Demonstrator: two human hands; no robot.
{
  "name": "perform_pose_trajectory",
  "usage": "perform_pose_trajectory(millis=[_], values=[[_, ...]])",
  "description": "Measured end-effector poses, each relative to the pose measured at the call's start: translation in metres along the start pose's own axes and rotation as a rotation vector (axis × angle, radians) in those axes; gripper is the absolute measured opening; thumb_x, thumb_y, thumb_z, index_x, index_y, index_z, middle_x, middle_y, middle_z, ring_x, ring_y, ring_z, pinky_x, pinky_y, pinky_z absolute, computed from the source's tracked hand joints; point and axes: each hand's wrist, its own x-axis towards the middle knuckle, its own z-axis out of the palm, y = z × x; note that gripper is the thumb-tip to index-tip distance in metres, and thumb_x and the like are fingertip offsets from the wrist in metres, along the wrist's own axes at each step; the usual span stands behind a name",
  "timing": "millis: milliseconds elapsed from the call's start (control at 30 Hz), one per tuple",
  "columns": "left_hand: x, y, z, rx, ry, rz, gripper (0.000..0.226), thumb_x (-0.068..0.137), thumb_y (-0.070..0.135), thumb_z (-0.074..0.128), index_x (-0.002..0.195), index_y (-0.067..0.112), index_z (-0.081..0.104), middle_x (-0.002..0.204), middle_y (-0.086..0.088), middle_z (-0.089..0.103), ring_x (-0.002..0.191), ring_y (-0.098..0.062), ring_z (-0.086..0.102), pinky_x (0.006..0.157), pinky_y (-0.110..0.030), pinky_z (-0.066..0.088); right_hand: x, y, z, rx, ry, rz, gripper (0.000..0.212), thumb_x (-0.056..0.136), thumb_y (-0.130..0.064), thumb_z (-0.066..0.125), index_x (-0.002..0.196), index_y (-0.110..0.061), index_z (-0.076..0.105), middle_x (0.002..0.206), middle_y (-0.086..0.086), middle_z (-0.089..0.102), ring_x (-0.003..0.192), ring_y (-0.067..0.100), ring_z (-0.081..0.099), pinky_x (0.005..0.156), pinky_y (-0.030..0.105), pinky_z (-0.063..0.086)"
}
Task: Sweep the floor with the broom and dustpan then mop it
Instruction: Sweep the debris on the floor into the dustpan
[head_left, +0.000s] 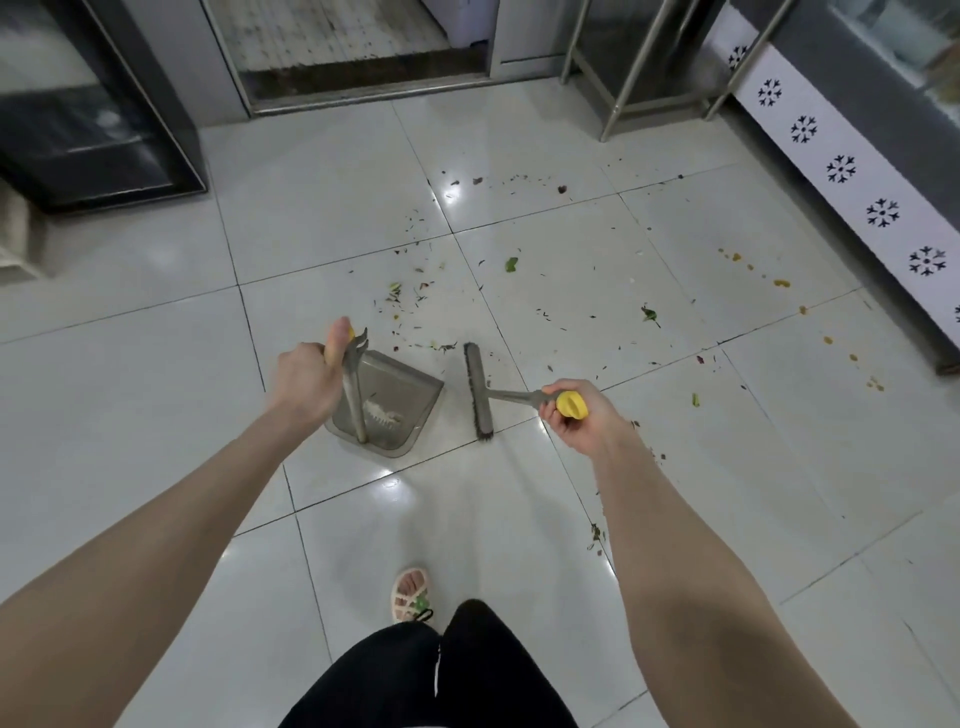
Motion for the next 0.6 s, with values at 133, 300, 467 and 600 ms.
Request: perform_pose_trajectory(millis=[133, 300, 467, 600], values=[[0.037, -0.012, -0.026, 0.032, 0.063, -0.03, 0.082, 0.096, 0.06, 0.019, 0.078, -0.009, 0.06, 0.081, -0.025, 0.059, 0.082, -0.038, 0.054, 0.071, -0.038, 0.04, 0.018, -0.014, 0.049, 0.012, -0.048, 0.004, 0.008, 0.086, -0.003, 0.054, 0.083, -0.006, 0.048, 0.071, 0.008, 0.044, 0.033, 0.01, 0.05, 0.032, 0.013, 0.042], [0.078, -0.021, -0.054, 0.036, 0.124, -0.087, 0.081, 0.096, 0.06, 0.017, 0.076, -0.006, 0.059, 0.078, -0.023, 0.056, 0.079, -0.035, 0.05, 0.069, -0.036, 0.036, 0.043, -0.033, 0.105, 0.003, -0.108, 0.029, 0.007, 0.087, -0.004, 0.054, 0.084, -0.006, 0.048, 0.072, 0.01, 0.044, 0.033, 0.01, 0.05, 0.032, 0.014, 0.042], [0.126, -0.03, -0.074, 0.107, 0.153, -0.113, 0.053, 0.101, 0.045, 0.023, 0.074, 0.012, 0.054, 0.069, -0.017, 0.05, 0.078, -0.035, 0.047, 0.069, -0.034, 0.031, 0.079, -0.055, 0.164, -0.023, -0.173, 0.088, 0.006, 0.089, -0.005, 0.051, 0.083, -0.005, 0.049, 0.072, 0.009, 0.042, 0.031, 0.009, 0.049, 0.032, 0.012, 0.042], [0.17, -0.029, -0.091, 0.027, 0.194, -0.158, 0.068, 0.1, 0.049, 0.02, 0.074, -0.001, 0.058, 0.07, -0.019, 0.053, 0.076, -0.035, 0.049, 0.071, -0.034, 0.032, 0.108, -0.08, 0.211, -0.029, -0.201, 0.134, 0.006, 0.087, -0.004, 0.053, 0.089, -0.006, 0.047, 0.072, 0.009, 0.042, 0.033, 0.01, 0.051, 0.032, 0.014, 0.042]])
